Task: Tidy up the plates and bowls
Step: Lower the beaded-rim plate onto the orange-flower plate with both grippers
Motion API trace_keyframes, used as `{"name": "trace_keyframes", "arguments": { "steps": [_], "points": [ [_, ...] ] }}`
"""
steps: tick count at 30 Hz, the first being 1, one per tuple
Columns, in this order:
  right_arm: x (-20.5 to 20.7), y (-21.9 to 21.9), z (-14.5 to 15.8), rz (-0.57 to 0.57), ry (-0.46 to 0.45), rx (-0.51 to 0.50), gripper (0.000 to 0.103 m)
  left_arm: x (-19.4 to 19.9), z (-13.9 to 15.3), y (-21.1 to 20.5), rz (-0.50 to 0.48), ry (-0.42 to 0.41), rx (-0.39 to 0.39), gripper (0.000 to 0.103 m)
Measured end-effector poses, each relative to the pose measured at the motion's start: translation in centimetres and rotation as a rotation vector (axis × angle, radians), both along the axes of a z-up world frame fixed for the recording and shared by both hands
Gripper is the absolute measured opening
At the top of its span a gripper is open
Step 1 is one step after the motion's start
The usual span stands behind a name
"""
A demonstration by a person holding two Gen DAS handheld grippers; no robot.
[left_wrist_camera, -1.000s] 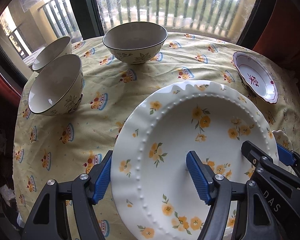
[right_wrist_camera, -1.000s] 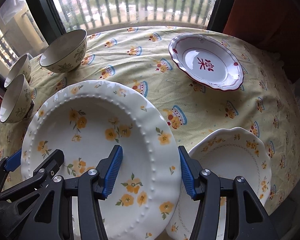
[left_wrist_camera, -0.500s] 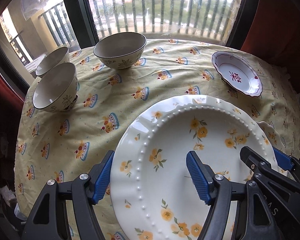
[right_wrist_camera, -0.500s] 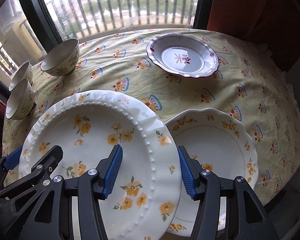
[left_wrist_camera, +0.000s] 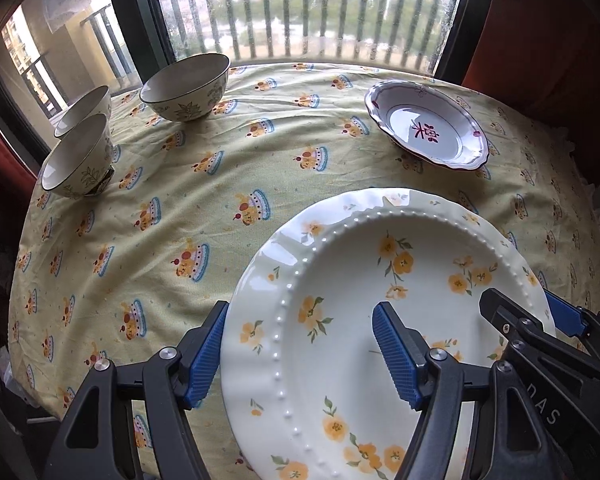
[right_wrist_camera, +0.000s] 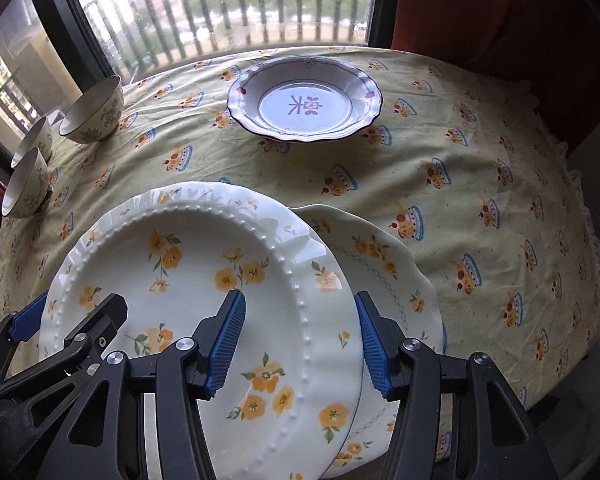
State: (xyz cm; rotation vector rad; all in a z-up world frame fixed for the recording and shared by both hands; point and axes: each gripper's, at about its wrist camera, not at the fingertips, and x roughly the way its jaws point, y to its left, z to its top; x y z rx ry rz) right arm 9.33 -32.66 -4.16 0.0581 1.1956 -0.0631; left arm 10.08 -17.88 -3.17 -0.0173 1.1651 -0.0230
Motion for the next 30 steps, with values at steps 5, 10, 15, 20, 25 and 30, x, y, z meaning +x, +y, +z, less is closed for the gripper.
{"name": "trace_keyframes", "arguments": {
  "steps": [5,10,15,20,25,30],
  "points": [
    [-0.4,-2.9,-0.2,0.001,0.004,-0.009,0.059,-0.3,-0.5,-2.8,0.0,0.002,-0.008,0.072],
    [-0.5,-5.5,-0.4,0.004,0.003,-0.018,0.059,-0.7,-1.2,-5.3,0.011,0.012,-0.008,0.072],
    [-0.5,-7.5,-0.7,0.019,0.001,-0.027,0.059,-1.0,-2.1,-7.0,0.021,0.032,-0.017,0.072],
    [-0.4,-8.8,-0.9,0.03,-0.005,-0.035,0.059,-1.0,-3.1,-8.3,0.03,0.056,-0.025,0.072],
    [-0.3,-9.7,-1.3,0.043,-0.006,-0.039,0.059,-1.2,-4.0,-9.1,0.039,0.081,-0.034,0.072],
    [-0.2,-9.9,-1.5,0.059,-0.01,-0.048,0.059,-1.4,-4.8,-9.3,0.063,0.11,-0.061,0.073]
  ]
}}
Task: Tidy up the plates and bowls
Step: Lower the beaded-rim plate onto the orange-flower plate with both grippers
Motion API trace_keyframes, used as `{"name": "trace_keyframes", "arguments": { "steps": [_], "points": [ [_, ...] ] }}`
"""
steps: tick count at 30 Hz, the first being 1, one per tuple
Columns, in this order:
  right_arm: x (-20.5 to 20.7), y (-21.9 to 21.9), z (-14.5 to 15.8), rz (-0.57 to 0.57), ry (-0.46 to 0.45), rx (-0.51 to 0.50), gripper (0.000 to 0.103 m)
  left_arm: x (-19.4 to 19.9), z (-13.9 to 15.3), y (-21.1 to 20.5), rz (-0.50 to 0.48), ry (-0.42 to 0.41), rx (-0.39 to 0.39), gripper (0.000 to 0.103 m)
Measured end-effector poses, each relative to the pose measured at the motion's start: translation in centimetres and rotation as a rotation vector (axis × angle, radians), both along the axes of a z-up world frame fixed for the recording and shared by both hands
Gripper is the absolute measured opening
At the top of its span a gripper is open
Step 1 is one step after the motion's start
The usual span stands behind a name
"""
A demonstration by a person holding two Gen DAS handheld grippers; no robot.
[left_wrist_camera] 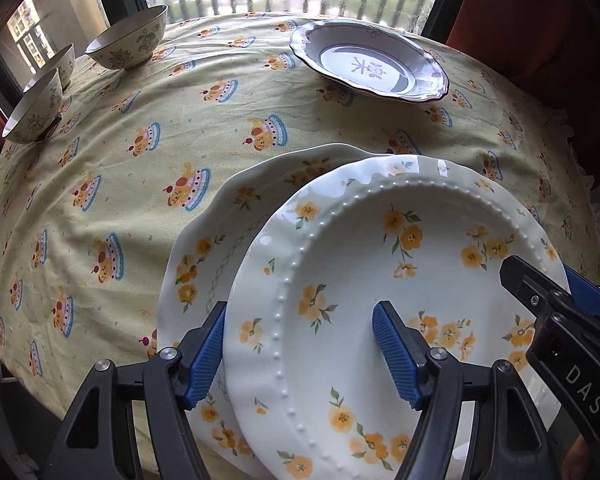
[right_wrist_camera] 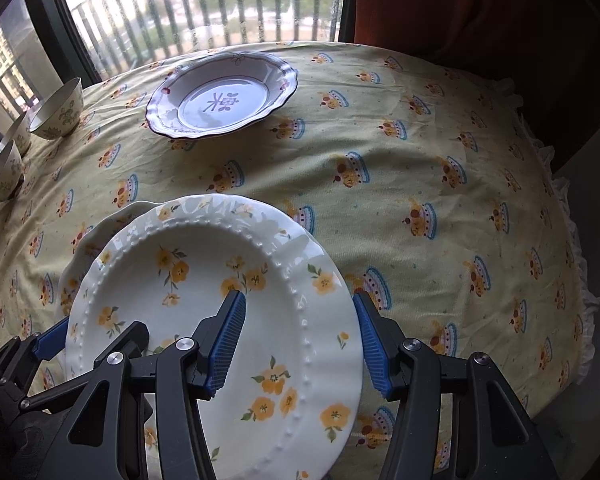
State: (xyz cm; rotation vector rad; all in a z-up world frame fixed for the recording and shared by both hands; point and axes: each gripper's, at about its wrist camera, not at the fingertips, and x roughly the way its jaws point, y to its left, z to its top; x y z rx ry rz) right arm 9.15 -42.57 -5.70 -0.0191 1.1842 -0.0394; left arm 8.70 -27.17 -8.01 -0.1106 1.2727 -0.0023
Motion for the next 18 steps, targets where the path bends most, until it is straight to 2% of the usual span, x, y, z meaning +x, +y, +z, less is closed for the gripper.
{"name": "trace_keyframes", "arguments": {
  "steps": [6,9,12,15,18],
  "points": [
    [-0.1,-0.4,-0.7,0.01,0.027,0.02,0.057,-0.1,-0.7,0.1,0.022,0.026,-0.006,0.073],
    [-0.3,-0.5,-0.7,0.011,0.0,0.017,0.054,0.0,-0.9,0.1,0.031,0.025,-0.006,0.074],
    [-0.3,-0.2,-0.9,0.032,-0.001,0.009,0.054,0.1,-1.0,-0.2,0.034,0.019,0.029,0.075],
    [-0.2,0.0,-1.1,0.048,0.004,0.002,0.054,0.2,-0.9,-0.8,0.01,-0.019,0.098,0.076],
    [-0.1,0.2,-1.4,0.053,0.009,-0.003,0.053,0.4,-0.9,-0.8,0.01,-0.035,0.118,0.077]
  ]
}}
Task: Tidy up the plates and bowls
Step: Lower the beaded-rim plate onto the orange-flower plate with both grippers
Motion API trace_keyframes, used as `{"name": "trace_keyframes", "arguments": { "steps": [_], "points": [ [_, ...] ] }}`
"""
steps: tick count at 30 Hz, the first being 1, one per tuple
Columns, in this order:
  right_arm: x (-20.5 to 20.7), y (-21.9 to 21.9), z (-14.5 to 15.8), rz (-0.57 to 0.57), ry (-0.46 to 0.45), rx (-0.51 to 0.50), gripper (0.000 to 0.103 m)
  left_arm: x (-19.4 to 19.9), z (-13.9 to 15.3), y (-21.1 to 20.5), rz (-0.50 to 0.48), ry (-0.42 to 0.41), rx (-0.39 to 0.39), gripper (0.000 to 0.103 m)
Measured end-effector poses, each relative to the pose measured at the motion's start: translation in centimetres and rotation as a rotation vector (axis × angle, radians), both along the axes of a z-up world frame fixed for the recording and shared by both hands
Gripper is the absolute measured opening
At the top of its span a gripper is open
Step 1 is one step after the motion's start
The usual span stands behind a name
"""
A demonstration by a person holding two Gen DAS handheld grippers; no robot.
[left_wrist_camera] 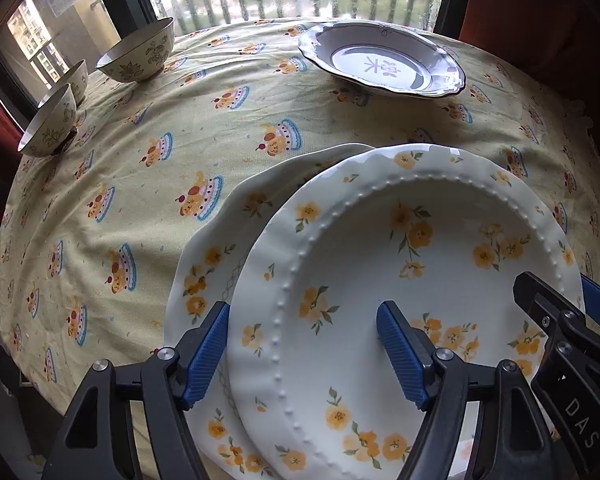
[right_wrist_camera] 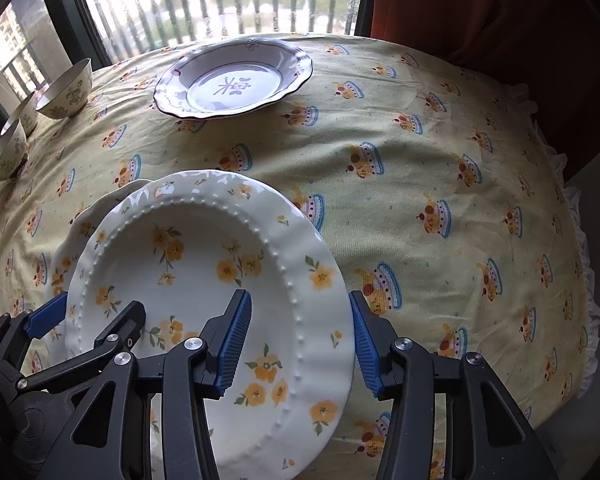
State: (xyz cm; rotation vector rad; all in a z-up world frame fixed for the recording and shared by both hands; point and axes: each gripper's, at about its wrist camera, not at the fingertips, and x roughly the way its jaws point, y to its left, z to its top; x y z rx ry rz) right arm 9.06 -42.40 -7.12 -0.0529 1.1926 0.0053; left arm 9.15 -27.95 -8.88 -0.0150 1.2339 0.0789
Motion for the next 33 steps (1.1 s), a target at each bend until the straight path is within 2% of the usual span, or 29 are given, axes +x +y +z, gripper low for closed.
{"name": "trace_keyframes", "arguments": {
  "steps": [7,13,17,33],
  "points": [
    [-0.1,0.0,-0.5,-0.008,0.007,0.009,0.052,0.2,0.0,-0.2,-0.015,-0.01,0.027,0.081],
    [-0.2,0.0,0.7,-0.007,-0.056,0.012,0.043,-0.1,0.0,-0.2,-0.06,-0.002,0.046,0.084],
    [0.2,0.0,0.1,0.014,-0.025,0.005,0.037,-0.5,0.4,0.2,-0.06,0.001,0.048,0.084],
    [0.5,1.8,-1.0,0.001,0.03,0.003,0.04,-0.5,1.3,2.6,-0.052,0.018,-0.004,0.084]
  ]
}}
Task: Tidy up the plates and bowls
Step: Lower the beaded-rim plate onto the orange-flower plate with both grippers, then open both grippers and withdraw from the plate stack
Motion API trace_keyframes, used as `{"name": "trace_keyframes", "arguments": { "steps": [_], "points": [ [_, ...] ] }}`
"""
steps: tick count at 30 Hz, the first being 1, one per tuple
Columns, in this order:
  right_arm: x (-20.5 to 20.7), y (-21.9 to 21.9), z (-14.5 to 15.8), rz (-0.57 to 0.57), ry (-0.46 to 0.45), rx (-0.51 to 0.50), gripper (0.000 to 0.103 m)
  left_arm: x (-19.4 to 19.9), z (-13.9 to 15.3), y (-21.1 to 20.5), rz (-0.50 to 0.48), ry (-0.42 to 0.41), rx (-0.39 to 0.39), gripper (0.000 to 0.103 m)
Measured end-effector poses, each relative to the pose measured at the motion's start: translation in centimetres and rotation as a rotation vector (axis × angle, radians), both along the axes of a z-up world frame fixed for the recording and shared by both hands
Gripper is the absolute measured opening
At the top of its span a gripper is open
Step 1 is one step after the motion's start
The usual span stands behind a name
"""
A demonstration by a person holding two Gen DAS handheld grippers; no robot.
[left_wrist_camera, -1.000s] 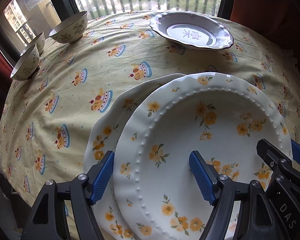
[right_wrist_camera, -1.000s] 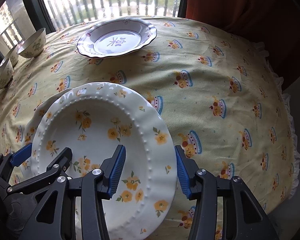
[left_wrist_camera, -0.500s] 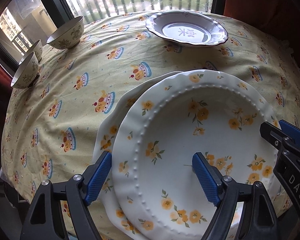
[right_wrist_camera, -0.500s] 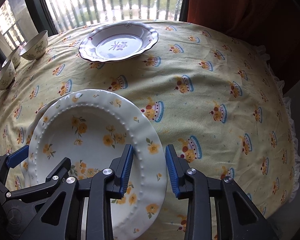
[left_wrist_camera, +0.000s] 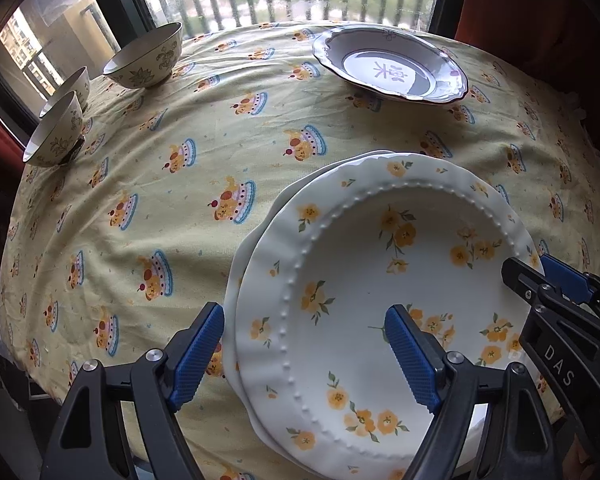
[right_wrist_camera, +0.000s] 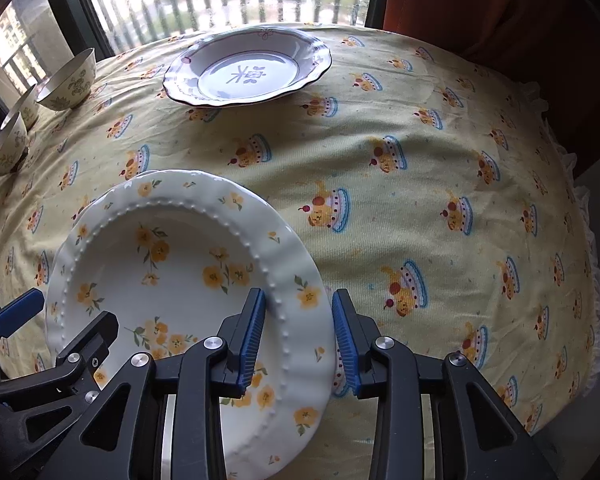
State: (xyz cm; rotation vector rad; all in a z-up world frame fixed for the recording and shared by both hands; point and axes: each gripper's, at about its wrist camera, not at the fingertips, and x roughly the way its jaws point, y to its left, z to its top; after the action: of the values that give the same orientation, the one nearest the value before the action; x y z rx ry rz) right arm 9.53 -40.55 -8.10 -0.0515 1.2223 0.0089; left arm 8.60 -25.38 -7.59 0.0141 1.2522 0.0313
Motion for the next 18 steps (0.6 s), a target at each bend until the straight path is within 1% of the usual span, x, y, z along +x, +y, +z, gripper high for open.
{"name": "trace_keyframes", "arguments": {
  "steps": [3,7,8,9,11,16,18],
  "points": [
    [0.0,0.2,-0.1,-0.031,0.009,-0.008,0.041,0.2,0.0,0.3,-0.034,0.0,-0.011,0.084],
    [0.1,0.1,0.0,-0.118,0.027,0.006,0.043,0.6,0.5,1.1,-0.079,-0.01,-0.019,0.084],
    [0.1,0.1,0.1,-0.141,0.032,0.015,0.049,0.8,0.6,1.5,-0.091,-0.013,-0.023,0.084],
    [0.1,0.2,0.3,-0.16,0.031,0.023,0.058,0.9,0.8,1.8,-0.101,-0.015,-0.027,0.085],
    [-0.1,0.7,1.1,-0.187,0.009,0.032,0.066,1.2,1.1,2.5,-0.123,-0.016,-0.038,0.086],
    [0.0,2.7,3.4,-0.238,-0.037,0.052,0.07,2.1,2.7,4.2,-0.181,-0.049,-0.064,0.09],
    [0.1,3.7,4.4,-0.248,-0.057,0.063,0.07,2.7,3.5,5.0,-0.181,-0.06,-0.086,0.09]
  ]
}}
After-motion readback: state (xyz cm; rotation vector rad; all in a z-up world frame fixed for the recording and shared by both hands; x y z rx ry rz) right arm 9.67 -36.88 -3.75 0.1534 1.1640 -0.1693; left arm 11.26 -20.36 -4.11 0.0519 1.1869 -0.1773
